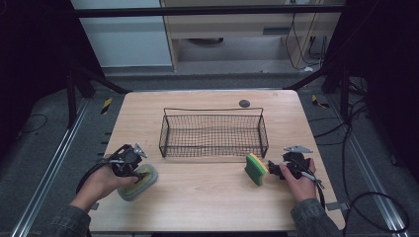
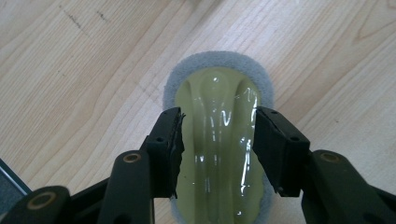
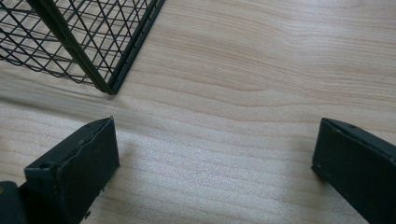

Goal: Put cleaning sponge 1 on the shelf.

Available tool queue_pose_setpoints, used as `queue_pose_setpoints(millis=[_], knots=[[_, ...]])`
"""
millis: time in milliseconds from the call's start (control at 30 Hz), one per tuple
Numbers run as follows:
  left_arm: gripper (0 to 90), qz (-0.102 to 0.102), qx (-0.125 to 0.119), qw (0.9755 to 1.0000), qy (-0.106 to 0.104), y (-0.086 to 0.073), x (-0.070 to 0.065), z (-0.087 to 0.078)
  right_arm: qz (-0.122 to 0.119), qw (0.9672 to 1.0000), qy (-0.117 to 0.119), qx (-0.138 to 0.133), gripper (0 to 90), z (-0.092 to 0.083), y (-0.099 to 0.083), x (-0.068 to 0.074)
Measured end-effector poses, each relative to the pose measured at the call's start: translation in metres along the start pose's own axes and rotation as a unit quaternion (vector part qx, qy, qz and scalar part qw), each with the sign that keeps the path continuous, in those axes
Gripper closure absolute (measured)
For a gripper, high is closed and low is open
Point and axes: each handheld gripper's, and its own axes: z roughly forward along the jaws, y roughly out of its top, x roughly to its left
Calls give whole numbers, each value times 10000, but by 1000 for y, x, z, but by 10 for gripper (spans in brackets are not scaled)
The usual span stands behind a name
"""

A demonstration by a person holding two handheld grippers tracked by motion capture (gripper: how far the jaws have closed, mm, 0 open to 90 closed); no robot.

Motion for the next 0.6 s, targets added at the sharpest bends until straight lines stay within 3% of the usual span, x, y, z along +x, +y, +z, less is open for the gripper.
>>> queue_pose_setpoints(millis=[267, 600], knots=[[543, -308, 153, 9993, -124, -6, 7, 7, 6, 10000, 0, -1, 7, 0, 0, 0], [576, -353, 223, 9989, -214, -8, 7, 14, -9, 10000, 0, 3, 7, 0, 0, 0]])
